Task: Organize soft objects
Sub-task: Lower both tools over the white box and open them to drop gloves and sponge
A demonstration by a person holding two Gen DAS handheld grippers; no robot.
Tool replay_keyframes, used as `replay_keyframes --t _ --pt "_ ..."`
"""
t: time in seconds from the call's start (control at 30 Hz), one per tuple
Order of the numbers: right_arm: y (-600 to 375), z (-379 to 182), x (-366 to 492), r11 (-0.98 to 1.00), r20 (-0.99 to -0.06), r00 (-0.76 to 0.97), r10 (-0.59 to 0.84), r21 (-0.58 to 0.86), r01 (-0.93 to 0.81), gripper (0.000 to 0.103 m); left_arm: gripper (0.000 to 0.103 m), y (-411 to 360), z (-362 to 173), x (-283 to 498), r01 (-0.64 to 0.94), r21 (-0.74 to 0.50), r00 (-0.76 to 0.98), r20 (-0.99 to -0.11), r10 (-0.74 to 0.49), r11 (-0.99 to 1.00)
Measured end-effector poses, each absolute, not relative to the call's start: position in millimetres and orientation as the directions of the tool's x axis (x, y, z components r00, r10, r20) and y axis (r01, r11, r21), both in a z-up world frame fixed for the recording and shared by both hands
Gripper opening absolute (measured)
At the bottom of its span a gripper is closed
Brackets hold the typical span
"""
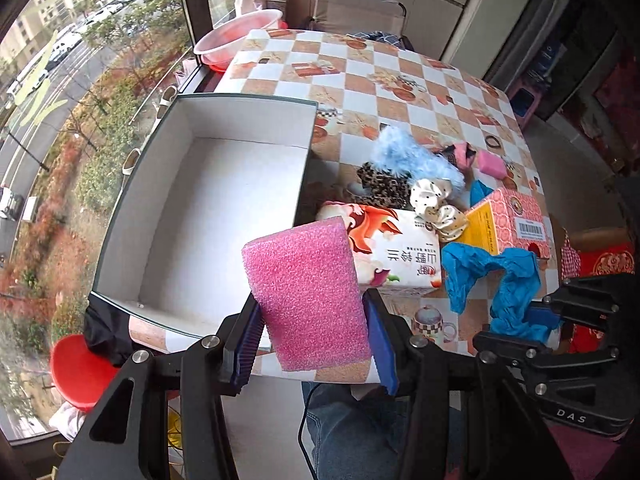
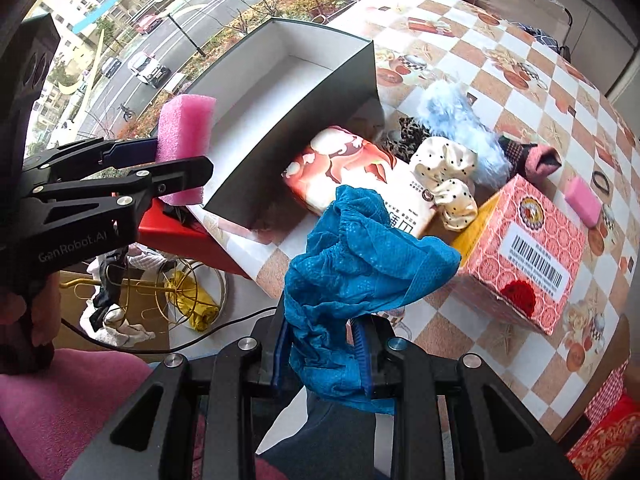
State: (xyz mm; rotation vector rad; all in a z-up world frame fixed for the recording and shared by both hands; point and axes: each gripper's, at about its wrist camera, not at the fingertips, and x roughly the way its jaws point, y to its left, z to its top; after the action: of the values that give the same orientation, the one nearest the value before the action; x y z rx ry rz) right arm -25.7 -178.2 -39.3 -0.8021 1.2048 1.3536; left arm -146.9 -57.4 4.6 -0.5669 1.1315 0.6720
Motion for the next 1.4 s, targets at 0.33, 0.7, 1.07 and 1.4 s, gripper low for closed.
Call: replay_keyframes --t 0.33,0.7,1.07,1.4 --pt "-149 -20 -25 0.088 -0.939 -0.163 0.302 0.197 -0.976 0.029 0.053 -16 13 -155 -0.787 -0.064 0.267 -0.932 0.246 0.613" --pt "-113 -11 -32 0.057 -0.937 -0.180 0.299 0.206 -0.977 0.029 0.053 13 3 -167 -0.830 -0.067 0.241 -0.938 0.248 0.554" --pt "-69 -14 -44 -0.002 -0.942 -0.202 0.269 0.209 -0.978 0.029 0.053 44 -17 -176 -0.870 -0.070 0.203 -0.953 0.224 0.488" --pt "-23 -17 -48 -0.023 -0.939 -0.228 0.258 0.230 -0.973 0.029 0.053 73 -27 -170 -0.874 -0.066 0.184 -0.962 0.203 0.481"
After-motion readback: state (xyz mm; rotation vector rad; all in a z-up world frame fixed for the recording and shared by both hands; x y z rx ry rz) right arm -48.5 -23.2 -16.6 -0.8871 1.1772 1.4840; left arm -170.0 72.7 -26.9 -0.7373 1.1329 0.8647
